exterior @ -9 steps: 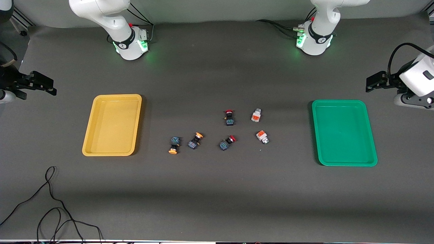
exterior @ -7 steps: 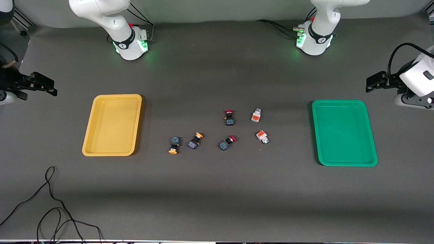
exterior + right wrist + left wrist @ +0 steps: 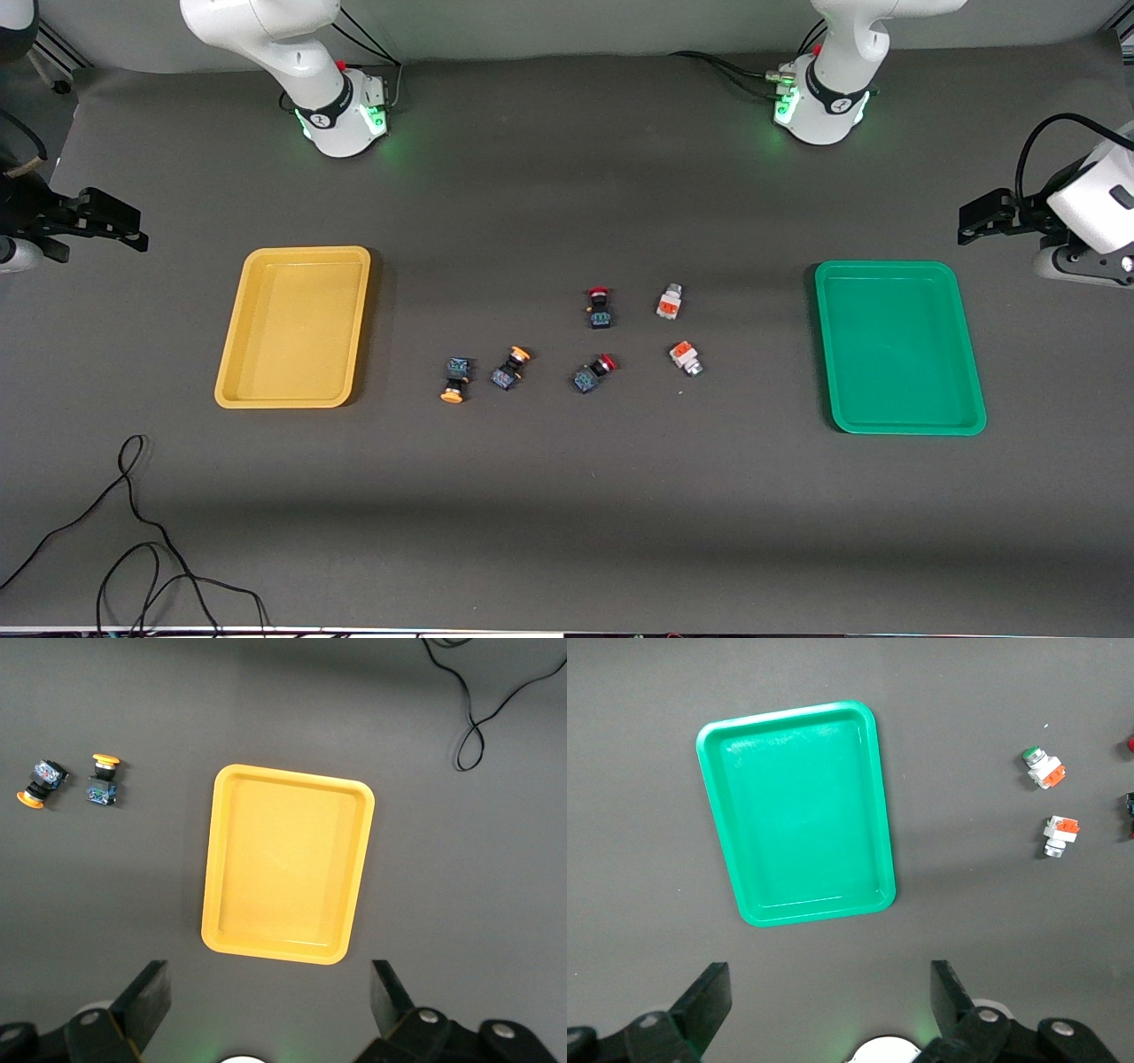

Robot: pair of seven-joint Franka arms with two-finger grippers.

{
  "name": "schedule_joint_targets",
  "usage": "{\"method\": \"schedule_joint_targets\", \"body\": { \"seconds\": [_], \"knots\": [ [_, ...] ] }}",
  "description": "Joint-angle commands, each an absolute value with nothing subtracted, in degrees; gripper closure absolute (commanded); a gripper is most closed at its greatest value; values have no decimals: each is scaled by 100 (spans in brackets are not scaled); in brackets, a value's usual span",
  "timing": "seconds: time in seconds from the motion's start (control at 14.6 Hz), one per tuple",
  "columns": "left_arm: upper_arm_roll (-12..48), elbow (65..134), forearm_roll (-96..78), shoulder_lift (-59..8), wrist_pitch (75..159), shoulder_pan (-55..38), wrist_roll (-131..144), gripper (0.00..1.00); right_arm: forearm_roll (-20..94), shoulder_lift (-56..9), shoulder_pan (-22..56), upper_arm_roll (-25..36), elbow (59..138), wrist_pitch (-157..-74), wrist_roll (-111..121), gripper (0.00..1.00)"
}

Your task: Place green and yellow buttons in trays

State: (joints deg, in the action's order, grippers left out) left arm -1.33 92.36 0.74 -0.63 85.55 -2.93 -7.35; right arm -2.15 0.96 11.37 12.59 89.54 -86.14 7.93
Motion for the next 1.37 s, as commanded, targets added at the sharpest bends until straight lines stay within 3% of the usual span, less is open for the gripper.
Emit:
{"method": "schedule_joint_targets", "body": {
  "seconds": [0.0,0.75,0.96,1.3],
  "knots": [
    [-176,9141,62,-70,8560,-325,-650,0,-316,-53,1143,1283,8692,-8473,861,0],
    [-106,9316,9,-97,8762,-457,-55,0,360,-1387,1204,1257,8675,-8727,538,1],
    [52,9711,-219,-44,9017,-746,349,0,1115,-1713,1230,1240,8745,-8903,-42,1],
    [684,10730,-193,-105,10358,-1738,2666,0,1134,-2362,2178,1239,8947,-9675,-1315,1]
  ]
}}
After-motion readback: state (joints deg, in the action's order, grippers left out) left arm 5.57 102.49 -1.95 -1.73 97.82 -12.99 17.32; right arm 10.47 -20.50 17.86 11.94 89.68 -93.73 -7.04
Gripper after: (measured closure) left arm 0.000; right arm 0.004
